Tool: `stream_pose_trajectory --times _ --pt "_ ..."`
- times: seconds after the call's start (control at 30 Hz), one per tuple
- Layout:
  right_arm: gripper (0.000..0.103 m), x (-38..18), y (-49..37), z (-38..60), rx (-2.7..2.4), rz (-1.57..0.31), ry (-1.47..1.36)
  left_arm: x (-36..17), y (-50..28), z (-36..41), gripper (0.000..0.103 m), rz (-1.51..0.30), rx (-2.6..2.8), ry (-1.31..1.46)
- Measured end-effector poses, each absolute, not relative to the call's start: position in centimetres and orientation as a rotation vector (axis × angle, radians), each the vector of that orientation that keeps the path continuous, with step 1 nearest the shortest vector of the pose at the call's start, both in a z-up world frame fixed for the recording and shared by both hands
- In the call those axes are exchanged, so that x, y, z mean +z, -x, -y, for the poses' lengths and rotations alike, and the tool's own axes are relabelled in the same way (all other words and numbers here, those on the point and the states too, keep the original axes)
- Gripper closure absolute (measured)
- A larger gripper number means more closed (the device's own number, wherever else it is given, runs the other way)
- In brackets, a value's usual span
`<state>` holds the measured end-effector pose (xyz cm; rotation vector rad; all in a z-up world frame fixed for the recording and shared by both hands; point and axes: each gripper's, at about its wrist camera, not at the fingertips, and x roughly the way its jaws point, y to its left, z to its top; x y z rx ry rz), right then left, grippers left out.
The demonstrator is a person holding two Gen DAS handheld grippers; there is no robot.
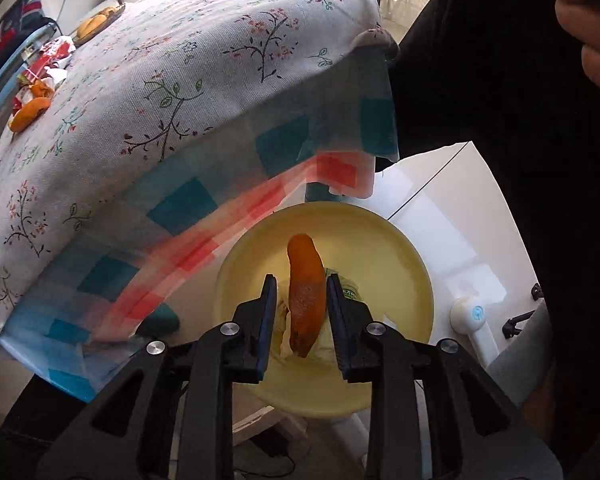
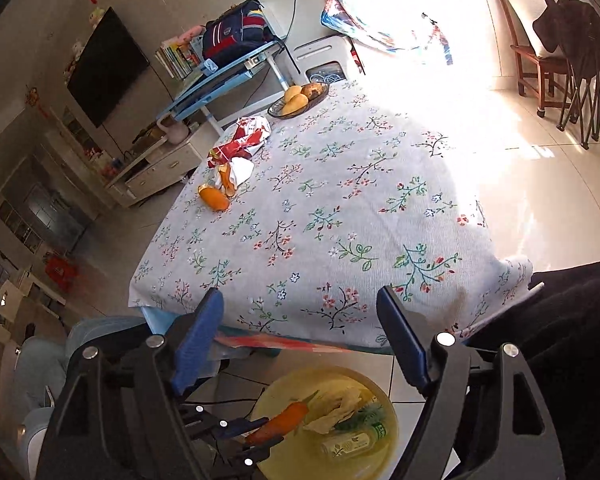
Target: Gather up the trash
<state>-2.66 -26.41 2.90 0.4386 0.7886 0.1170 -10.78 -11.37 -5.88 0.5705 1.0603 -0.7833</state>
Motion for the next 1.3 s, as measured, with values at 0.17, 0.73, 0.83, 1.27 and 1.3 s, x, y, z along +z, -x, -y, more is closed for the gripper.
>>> stream_pose_trajectory --times 0.17,0.73,0.83,1.27,1.3 --pt "0.022 4.2 0.7 26.8 0.095 -0.758 -0.407 -3.6 8.0 8.6 0.049 -0.987 -0.652 -0.413" --pt "0.019 1.7 -7.3 25.1 0.052 -0.813 -0.214 1.1 0.9 -1.7 0.021 -0.768 -0.110 0.044" --pt "0.019 1.1 -9.3 25.3 0.022 -0.833 -0.193 1.1 0.3 -2.3 0.019 -0.767 -0.081 0.072" --pt "0.016 -0.2 -18.0 25.3 -0.064 -0.877 -0.069 0.5 -0.3 -2.1 0.016 -0.798 -0.078 0.087" --pt "0.016 -0.3 -18.6 25.4 -0.066 -0.888 -0.071 0.5 -0.3 -2.0 0.016 -0.803 -0.078 0.088"
